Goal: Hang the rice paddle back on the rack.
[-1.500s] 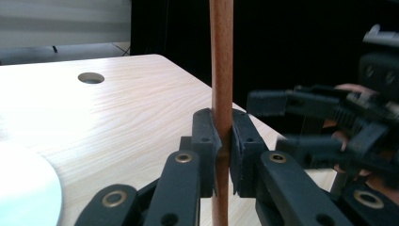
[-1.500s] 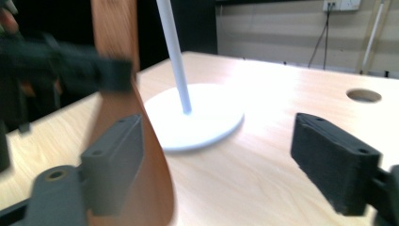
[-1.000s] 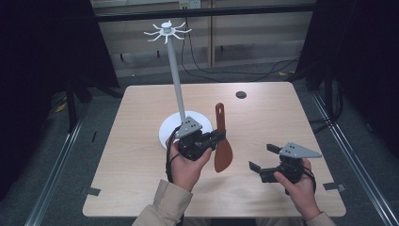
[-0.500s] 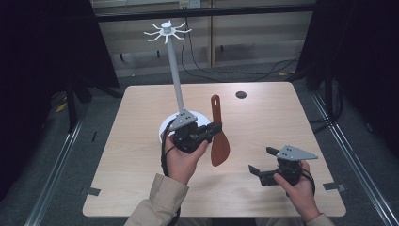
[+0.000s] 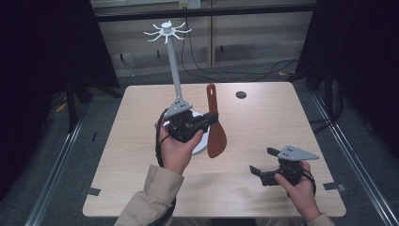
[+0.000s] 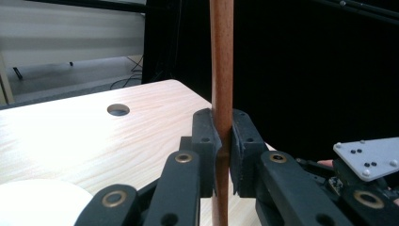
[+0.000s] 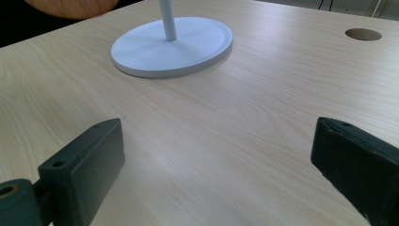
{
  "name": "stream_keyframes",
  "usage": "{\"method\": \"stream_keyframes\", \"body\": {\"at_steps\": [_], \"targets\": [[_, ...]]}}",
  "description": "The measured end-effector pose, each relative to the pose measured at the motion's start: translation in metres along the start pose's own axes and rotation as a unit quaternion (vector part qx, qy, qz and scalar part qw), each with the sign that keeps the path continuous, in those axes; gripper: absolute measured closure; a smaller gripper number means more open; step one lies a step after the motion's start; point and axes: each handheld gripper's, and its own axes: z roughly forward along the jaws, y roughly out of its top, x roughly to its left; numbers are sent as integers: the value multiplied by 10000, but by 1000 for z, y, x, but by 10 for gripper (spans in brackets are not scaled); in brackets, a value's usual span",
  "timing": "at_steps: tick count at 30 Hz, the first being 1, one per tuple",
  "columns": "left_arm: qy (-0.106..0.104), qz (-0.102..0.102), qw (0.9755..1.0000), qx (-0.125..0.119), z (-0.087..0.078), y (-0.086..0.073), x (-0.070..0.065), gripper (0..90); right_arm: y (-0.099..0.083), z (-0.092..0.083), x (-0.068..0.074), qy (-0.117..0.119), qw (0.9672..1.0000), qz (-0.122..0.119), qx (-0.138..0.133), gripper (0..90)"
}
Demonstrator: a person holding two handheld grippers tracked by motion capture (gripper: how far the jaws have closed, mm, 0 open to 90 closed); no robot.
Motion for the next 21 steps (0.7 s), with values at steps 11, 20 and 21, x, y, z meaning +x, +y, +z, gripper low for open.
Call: {"method": "stream_keyframes", "body": {"at_steps": [11, 20, 21], "targets": [[3, 33, 9999, -111, -7, 22, 5, 826, -1, 0, -1, 20, 10000, -71, 51, 35], [92, -4, 9999, -137, -13, 38, 11, 825, -2, 1, 0, 37, 9999, -92, 93, 35], [82, 7, 9999, -149, -14, 39, 11, 825, -2, 1, 0, 42, 9999, -91, 87, 35]]}}
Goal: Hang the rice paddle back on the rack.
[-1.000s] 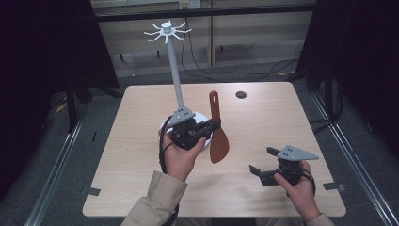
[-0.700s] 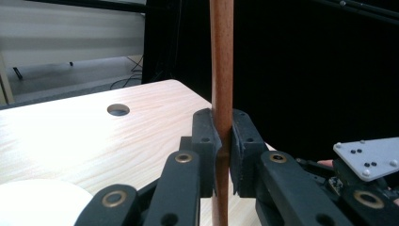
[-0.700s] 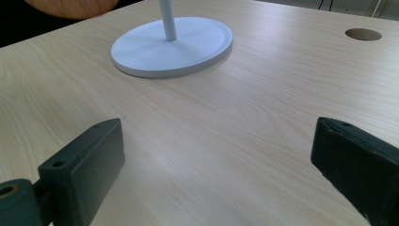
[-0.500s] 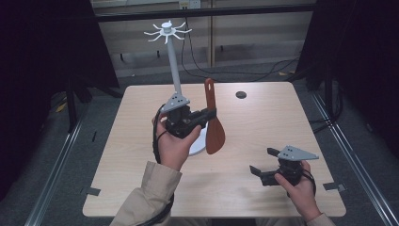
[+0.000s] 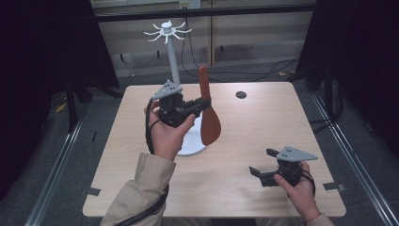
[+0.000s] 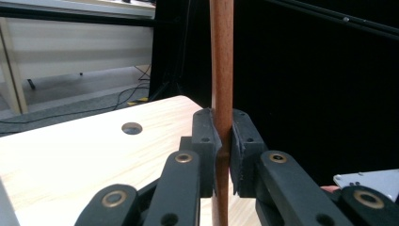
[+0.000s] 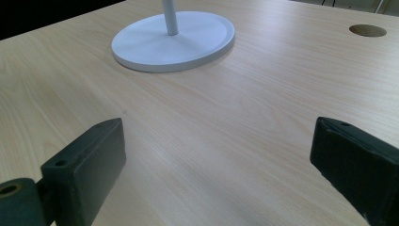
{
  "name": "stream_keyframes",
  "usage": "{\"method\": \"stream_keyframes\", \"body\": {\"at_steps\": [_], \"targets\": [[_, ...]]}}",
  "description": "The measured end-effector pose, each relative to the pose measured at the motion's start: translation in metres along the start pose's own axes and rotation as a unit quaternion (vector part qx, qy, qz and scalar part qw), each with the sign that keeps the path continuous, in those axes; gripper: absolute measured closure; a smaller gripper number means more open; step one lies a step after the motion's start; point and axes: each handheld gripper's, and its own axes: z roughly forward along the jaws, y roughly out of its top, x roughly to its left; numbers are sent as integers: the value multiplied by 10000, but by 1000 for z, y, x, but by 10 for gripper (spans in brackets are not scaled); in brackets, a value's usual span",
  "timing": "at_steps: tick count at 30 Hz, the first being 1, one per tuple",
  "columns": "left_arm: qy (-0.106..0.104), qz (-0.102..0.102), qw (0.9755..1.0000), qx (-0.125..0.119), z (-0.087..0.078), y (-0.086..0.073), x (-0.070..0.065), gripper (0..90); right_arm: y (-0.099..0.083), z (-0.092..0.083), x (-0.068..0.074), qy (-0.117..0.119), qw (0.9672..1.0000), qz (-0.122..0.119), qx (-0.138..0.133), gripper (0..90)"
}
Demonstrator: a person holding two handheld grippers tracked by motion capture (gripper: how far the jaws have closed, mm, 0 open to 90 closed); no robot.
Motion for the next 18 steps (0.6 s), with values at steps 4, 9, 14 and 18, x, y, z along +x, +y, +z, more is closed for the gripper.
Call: {"method": "stream_keyframes", "body": {"at_steps": [4, 9, 14, 18], "targets": [[8, 3, 10000, -78, -1, 9, 3, 826, 0, -1, 0, -5, 10000, 25, -34, 35], [38, 50, 9999, -90, 0, 19, 7, 826, 0, -1, -1, 12, 10000, 39, -54, 35], [125, 50, 9998, -116, 0, 29, 9, 825, 0, -1, -1, 14, 10000, 50, -65, 35], [126, 48, 9997, -183, 0, 34, 13, 826, 0, -1, -1, 36, 10000, 49, -71, 35]]}}
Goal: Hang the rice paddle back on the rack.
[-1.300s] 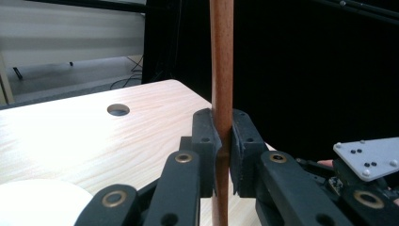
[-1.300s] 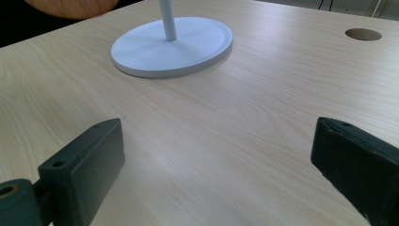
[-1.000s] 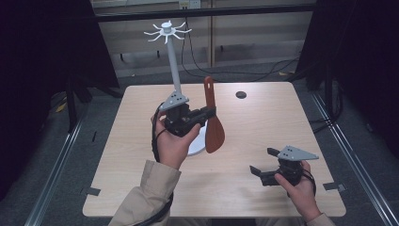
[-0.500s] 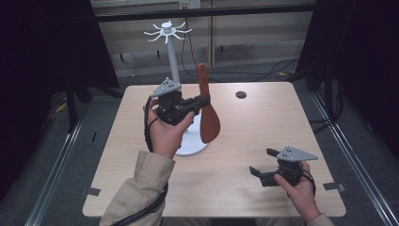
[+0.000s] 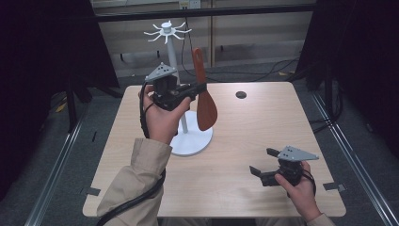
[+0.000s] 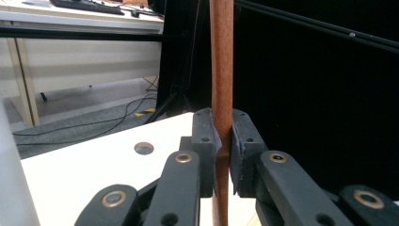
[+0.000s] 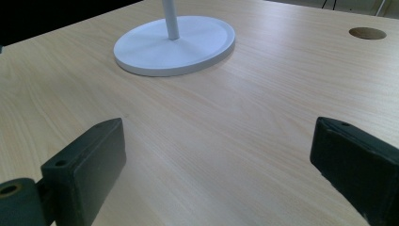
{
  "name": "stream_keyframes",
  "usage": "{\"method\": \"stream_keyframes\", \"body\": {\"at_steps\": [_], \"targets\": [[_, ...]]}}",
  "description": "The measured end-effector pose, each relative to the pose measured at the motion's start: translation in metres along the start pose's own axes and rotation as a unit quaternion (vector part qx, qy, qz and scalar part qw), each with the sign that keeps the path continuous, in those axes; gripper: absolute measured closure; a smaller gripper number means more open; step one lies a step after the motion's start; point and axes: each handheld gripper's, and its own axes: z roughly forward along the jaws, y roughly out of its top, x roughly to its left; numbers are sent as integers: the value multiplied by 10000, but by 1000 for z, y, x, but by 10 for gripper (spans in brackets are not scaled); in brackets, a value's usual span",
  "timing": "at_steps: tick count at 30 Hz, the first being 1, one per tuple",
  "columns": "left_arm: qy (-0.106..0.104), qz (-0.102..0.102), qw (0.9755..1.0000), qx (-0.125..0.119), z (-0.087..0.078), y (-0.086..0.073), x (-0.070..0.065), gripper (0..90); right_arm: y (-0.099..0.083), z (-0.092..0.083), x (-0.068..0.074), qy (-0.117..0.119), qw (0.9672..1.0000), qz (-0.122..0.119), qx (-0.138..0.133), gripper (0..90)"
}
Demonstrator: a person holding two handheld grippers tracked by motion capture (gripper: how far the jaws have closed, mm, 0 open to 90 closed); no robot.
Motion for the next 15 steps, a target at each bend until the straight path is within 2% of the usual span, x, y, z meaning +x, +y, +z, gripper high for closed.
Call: {"method": "stream_keyframes", "body": {"at_steps": [3, 6, 15], "targets": [[73, 40, 10000, -13, -2, 6, 3, 826, 0, 0, 0, 9, 10000, -2, -5, 35], [59, -17, 10000, -78, -1, 8, 4, 826, 0, 0, 0, -1, 10000, 7, -8, 35], [135, 51, 9998, -129, -2, 20, 8, 826, 0, 0, -1, 11, 10000, 9, -33, 36]]}}
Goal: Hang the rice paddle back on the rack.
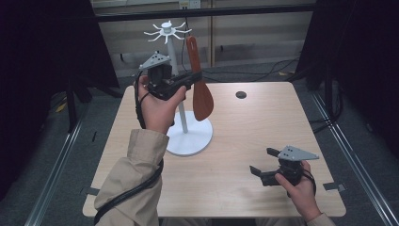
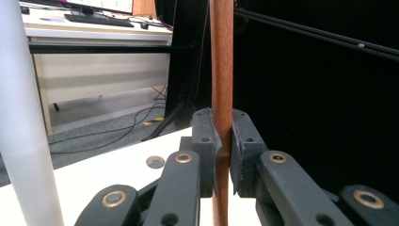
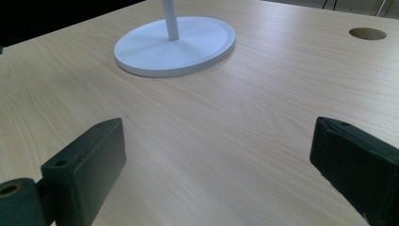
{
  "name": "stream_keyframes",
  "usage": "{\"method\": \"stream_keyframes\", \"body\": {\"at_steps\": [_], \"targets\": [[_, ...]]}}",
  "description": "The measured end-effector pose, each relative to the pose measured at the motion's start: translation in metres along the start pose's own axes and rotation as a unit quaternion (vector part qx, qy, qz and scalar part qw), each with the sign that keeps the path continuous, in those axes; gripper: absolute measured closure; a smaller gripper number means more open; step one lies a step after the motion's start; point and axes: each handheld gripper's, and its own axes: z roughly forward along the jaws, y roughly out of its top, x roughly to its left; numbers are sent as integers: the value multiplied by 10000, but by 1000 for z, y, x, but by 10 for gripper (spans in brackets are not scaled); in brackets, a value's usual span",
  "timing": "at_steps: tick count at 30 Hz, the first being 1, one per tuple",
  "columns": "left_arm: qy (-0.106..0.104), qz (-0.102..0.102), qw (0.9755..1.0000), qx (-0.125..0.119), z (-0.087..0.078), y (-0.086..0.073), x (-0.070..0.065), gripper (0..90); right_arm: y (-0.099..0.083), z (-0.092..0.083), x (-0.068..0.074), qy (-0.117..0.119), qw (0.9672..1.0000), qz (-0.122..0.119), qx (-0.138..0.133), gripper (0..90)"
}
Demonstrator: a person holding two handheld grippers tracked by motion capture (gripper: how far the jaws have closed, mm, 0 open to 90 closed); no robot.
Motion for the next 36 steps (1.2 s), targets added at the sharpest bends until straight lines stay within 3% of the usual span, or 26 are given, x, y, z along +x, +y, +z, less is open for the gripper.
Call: {"method": "stream_keyframes", "body": {"at_steps": [9, 14, 21, 22, 24, 36], "targets": [[111, 30, 9999, -93, -3, 7, 7, 826, 0, -1, -1, 5, 10000, -11, -30, 36], [177, -59, 9997, -172, -3, 7, 11, 825, 1, -1, 0, 7, 10000, -1, -35, 36], [254, -15, 9996, -147, -3, 8, 16, 826, 1, 0, 0, 19, 10000, -11, -30, 36], [282, -132, 9992, -233, -2, 7, 16, 825, 0, 0, -1, 20, 10000, -9, -32, 36], [334, -48, 9993, -167, -4, 6, 19, 825, 0, -1, -1, 6, 10000, -12, -33, 36], [547, -11, 9983, -211, -6, 1, 29, 822, 0, -1, -2, -3, 10000, 3, -28, 36]]}}
